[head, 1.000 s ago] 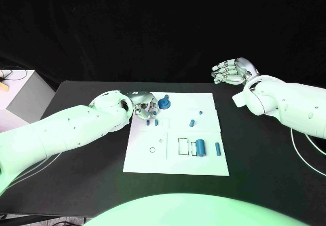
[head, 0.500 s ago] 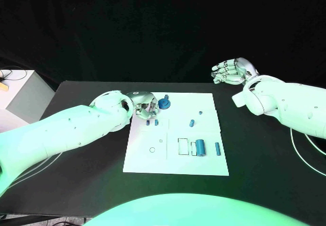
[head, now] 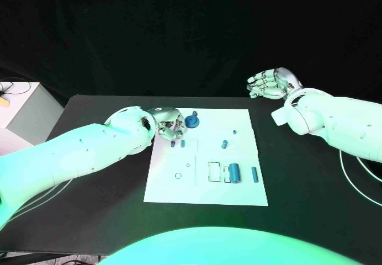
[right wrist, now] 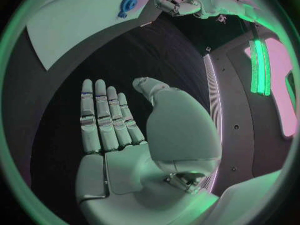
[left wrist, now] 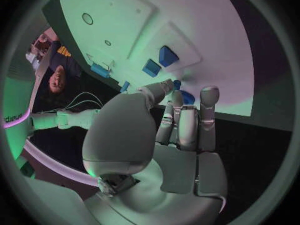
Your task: Assemble the parts on the task board
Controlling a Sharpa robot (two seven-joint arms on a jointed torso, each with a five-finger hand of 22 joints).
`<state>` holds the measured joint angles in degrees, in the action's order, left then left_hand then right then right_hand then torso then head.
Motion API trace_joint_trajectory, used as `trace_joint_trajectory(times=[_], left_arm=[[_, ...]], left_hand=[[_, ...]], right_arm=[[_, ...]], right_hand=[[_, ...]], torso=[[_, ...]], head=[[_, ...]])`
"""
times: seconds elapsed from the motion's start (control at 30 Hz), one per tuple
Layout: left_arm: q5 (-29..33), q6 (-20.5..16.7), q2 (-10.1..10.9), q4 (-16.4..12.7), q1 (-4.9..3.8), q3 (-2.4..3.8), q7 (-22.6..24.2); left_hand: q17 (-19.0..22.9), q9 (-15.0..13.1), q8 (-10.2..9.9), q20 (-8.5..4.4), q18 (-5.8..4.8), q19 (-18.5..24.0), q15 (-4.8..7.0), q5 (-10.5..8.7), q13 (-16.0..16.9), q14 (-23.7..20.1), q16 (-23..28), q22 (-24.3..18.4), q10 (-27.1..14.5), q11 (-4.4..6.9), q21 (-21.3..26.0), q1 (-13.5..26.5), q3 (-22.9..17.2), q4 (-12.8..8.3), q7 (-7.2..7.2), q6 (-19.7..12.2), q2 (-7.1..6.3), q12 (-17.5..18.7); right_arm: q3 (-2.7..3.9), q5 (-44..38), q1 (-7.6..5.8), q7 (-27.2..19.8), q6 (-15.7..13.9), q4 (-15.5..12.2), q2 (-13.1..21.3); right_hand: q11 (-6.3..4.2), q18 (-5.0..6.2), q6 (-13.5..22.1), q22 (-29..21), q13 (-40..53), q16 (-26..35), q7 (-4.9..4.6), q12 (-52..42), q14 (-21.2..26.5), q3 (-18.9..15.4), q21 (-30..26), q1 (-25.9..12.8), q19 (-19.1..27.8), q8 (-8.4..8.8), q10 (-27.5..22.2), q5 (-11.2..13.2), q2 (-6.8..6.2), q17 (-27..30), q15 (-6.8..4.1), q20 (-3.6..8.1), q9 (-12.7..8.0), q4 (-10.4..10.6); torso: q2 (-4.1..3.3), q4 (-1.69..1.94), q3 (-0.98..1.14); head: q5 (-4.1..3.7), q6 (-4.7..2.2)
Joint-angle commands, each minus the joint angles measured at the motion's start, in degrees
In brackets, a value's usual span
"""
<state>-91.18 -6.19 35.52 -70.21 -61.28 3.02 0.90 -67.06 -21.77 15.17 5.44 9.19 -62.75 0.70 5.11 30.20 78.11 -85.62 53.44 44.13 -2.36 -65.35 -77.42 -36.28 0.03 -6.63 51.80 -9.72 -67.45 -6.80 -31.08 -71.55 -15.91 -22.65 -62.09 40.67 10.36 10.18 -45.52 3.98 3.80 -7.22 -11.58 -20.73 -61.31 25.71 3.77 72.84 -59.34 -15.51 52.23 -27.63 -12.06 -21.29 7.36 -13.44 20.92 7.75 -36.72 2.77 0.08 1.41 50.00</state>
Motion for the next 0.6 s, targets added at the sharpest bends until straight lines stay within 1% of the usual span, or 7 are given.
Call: trace_joint_trajectory(times=[0.03,0.2,0.3,0.37,0.43,0.53,0.6], left_arm=[[0.6,1.0,0.1,-0.3,0.0,0.06,0.7],[0.9,1.2,0.4,-0.8,0.0,0.26,1.1],[1.4,0.9,0.6,-1.3,0.01,0.68,1.4],[1.8,0.7,0.8,-1.9,0.02,1.12,1.7],[2.2,0.4,0.9,-2.2,0.04,1.6,1.9],[3.9,-0.2,1.3,-3.0,0.16,2.83,2.7],[5.7,-0.6,1.6,-3.3,0.37,4.01,3.4]], left_hand=[[-0.2,0.1,-0.4,0.12,-0.68,-0.4,0.11,-0.28,0.2,0.3,-0.4,0.0,-0.4,0.02,0.2,0.2,0.8,0.1,0.18,-0.5,-0.77,-0.6],[-0.2,0.2,-1.4,0.04,-0.6,0.0,0.23,-0.21,1.1,0.2,-0.5,-0.5,-0.8,0.24,0.8,1.8,2.7,1.3,0.72,-1.8,-2.05,-2.5],[-0.3,0.3,-1.8,-0.01,-0.61,0.0,0.3,-0.17,1.5,0.2,-0.6,-0.5,-1.1,0.33,0.9,1.9,3.4,1.5,0.79,-2.5,-2.36,-3.5],[-0.6,0.4,-2.2,-0.06,-0.64,-0.2,0.34,-0.17,1.9,0.3,-0.6,-0.4,-1.3,0.39,0.9,2.1,3.9,1.8,0.84,-3.0,-2.57,-4.4],[-0.7,0.4,-2.2,-0.07,-0.65,-0.2,0.35,-0.19,2.1,0.3,-0.7,-0.4,-1.4,0.38,0.9,2.3,4.3,2.1,0.79,-3.1,-2.7,-4.7],[-0.6,0.4,-2.3,-0.08,-0.63,-0.1,0.34,-0.2,2.2,0.3,-0.7,-0.5,-1.6,0.38,1.1,2.5,4.7,2.3,0.8,-3.3,-2.84,-4.9],[4.9,0.2,-2.2,0.09,0.45,4.2,0.06,-0.1,2.5,-3.4,0.7,-5.8,-2.9,0.11,5.4,2.3,5.4,3.0,0.56,-3.0,-2.72,-5.5]], right_arm=[[0.03,-0.3,0.01,-0.3,0.6,0.0,0.0],[0.03,-0.3,0.03,-0.3,0.6,0.1,0.0],[0.03,-0.3,0.05,-0.3,0.6,0.0,0.0],[0.03,-0.3,0.06,-0.3,0.6,0.0,0.0],[0.03,-0.3,0.07,-0.3,0.6,0.0,0.0],[0.03,-0.4,0.09,-0.3,0.6,0.1,0.0],[0.03,-0.4,0.1,-0.3,0.6,0.1,0.0]], right_hand=[[-0.04,0.36,-0.3,-0.1,-0.1,0.3,-2.38,-0.2,-0.3,0.4,0.3,-0.5,-0.4,0.15,0.4,-0.1,0.12,0.1,0.03,-0.15,-0.1,0.1],[-0.04,0.36,-0.3,-0.1,-0.1,0.3,-2.38,-0.2,-0.3,0.4,0.3,-0.6,-0.4,0.16,0.4,-0.1,0.1,0.1,0.03,-0.15,-0.1,0.1],[-0.04,0.36,-0.3,-0.1,-0.1,0.3,-2.38,-0.2,-0.3,0.4,0.3,-0.6,-0.4,0.16,0.4,-0.1,0.1,0.1,0.03,-0.15,-0.1,0.1],[-0.04,0.36,-0.3,-0.1,-0.1,0.3,-2.38,-0.2,-0.3,0.4,0.3,-0.6,-0.4,0.16,0.4,-0.1,0.1,0.1,0.03,-0.15,-0.1,0.1],[-0.04,0.36,-0.3,-0.1,-0.1,0.3,-2.38,-0.2,-0.3,0.4,0.3,-0.6,-0.4,0.16,0.4,-0.1,0.1,0.1,0.03,-0.15,-0.1,0.1],[-0.04,0.36,-0.3,-0.1,-0.1,0.3,-2.38,-0.2,-0.3,0.4,0.3,-0.6,-0.4,0.16,0.4,-0.1,0.1,0.1,0.03,-0.15,-0.1,0.1],[-0.04,0.36,-0.3,-0.1,-0.1,0.3,-2.38,-0.2,-0.3,0.5,0.3,-0.6,-0.4,0.16,0.4,-0.1,0.08,0.1,0.03,-0.15,-0.1,0.0]], torso=[[0.03,0.02,-0.02],[0.01,0.02,-0.01],[0.02,0.04,-0.03],[0.02,0.01,-0.02],[0.01,0.02,-0.01],[0.01,-0.01,-0.02],[0.03,-0.04,-0.01]], head=[[-0.04,0.0],[-0.07,0.0],[-0.04,0.0],[0.02,0.0],[0.06,0.0],[0.05,0.0],[0.02,0.0]])
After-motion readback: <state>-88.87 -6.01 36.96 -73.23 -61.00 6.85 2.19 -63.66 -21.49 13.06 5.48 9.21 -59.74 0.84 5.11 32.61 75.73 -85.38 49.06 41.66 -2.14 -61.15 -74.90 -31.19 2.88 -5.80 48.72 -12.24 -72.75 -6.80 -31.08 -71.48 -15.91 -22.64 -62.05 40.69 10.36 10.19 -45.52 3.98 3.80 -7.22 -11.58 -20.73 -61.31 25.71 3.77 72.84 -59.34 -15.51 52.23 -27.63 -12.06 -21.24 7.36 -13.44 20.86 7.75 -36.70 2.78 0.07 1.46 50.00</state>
